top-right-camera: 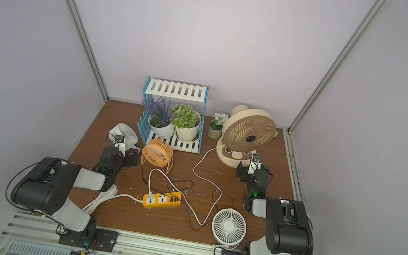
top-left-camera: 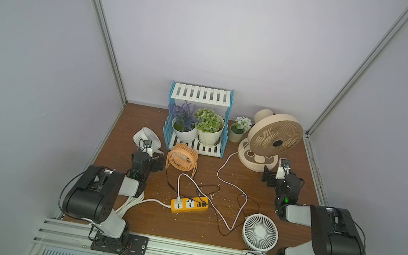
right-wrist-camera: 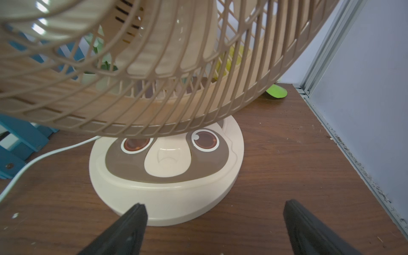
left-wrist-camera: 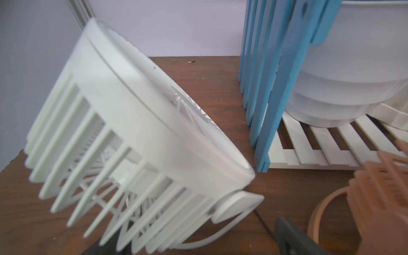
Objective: Unplug the desk fan from the power strip
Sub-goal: Remove the plug from the socket.
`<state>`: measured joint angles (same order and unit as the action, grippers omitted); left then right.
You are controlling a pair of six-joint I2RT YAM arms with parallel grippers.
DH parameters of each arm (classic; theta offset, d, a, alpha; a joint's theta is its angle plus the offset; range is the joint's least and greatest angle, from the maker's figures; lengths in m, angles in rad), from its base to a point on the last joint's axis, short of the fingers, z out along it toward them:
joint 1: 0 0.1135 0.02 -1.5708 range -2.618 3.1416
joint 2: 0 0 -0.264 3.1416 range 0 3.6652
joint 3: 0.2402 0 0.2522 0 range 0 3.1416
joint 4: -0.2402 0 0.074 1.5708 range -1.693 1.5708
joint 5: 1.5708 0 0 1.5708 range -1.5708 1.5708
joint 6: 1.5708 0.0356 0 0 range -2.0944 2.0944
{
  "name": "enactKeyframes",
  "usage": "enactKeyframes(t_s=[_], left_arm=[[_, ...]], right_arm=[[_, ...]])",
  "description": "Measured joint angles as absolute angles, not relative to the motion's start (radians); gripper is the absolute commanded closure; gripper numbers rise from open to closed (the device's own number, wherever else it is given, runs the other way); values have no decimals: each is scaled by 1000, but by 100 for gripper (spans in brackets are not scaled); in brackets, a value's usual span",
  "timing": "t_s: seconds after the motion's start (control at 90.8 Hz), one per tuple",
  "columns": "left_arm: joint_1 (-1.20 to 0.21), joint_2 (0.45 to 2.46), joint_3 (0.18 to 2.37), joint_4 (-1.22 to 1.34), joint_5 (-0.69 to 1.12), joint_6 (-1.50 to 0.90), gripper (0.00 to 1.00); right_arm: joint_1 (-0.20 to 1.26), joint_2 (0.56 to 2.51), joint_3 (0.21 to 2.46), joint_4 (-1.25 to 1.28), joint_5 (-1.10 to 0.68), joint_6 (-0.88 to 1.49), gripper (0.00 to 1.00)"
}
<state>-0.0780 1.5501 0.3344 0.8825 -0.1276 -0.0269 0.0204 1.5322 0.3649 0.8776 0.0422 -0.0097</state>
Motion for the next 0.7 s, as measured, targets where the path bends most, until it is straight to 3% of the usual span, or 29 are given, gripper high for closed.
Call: enactKeyframes(t_s=[0.705], left_arm=[[-73, 1555, 335, 900, -136, -44, 0]], right_arm=[[20, 1538, 365, 891, 42, -19, 1]])
